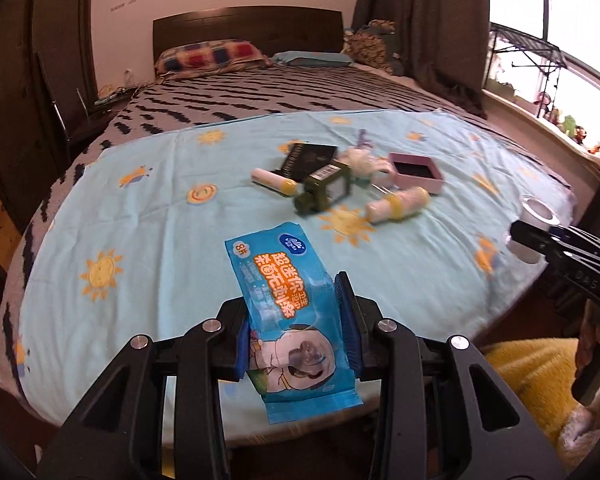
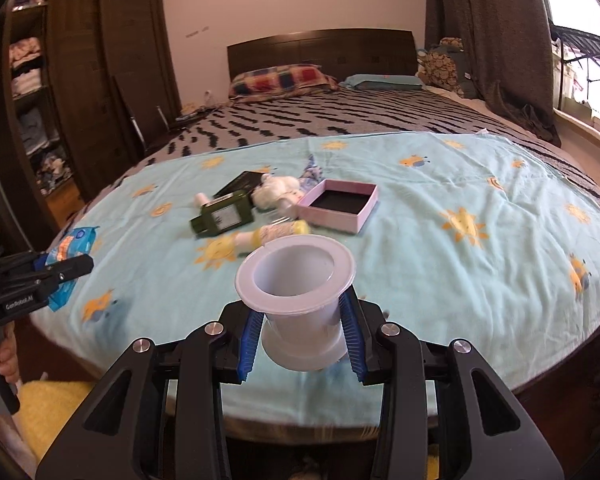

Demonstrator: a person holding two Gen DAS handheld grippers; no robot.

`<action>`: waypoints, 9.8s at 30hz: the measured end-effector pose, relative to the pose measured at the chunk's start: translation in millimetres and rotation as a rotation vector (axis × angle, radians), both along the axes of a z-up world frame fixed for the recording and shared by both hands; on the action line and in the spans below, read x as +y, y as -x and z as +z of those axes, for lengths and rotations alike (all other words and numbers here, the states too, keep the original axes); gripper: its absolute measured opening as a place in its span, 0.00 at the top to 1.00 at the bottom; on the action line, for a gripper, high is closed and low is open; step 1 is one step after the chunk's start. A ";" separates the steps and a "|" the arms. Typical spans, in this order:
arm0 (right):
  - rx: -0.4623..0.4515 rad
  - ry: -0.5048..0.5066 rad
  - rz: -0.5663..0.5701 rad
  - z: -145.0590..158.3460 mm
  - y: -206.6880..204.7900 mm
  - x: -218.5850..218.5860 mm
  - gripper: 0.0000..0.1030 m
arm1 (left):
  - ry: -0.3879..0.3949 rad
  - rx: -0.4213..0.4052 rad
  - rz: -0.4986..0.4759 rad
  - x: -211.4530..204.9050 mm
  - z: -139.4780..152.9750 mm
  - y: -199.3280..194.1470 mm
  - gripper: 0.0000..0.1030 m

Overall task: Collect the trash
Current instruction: 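Carry wipe pack and cup down to the bin and open both tools, then grasp the green bottle with left tool while right tool grasps the yellow bottle, then lower both bottles into the bin and open both tools, then grasp the clear plastic case with left tool while right tool grasps the pink box, then carry case and pink box down to the bin and open both tools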

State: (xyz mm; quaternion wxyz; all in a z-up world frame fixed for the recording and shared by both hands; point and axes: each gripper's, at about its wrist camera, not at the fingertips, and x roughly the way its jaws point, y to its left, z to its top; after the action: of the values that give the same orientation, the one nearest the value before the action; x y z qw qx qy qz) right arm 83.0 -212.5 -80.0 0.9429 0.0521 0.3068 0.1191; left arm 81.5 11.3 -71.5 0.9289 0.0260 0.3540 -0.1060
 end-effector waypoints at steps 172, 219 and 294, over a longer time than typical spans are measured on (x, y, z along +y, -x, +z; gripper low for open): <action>0.362 0.064 0.039 -132.3 64.2 18.6 0.18 | -0.017 0.357 -0.194 -44.6 -154.8 60.6 0.76; 0.280 -0.035 -0.030 -106.1 39.3 1.5 0.15 | -0.005 0.260 -0.103 -32.4 -131.0 49.8 0.36; 0.130 0.003 0.023 -45.0 -14.1 -13.3 0.97 | -0.015 0.095 -0.172 -44.1 -49.0 -13.9 0.62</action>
State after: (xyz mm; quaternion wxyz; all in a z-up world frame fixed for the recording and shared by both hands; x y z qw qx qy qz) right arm 97.1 -225.8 -125.0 0.9196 0.0544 0.3681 0.1260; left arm 95.4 -32.8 -120.5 0.8983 0.0581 0.3949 -0.1838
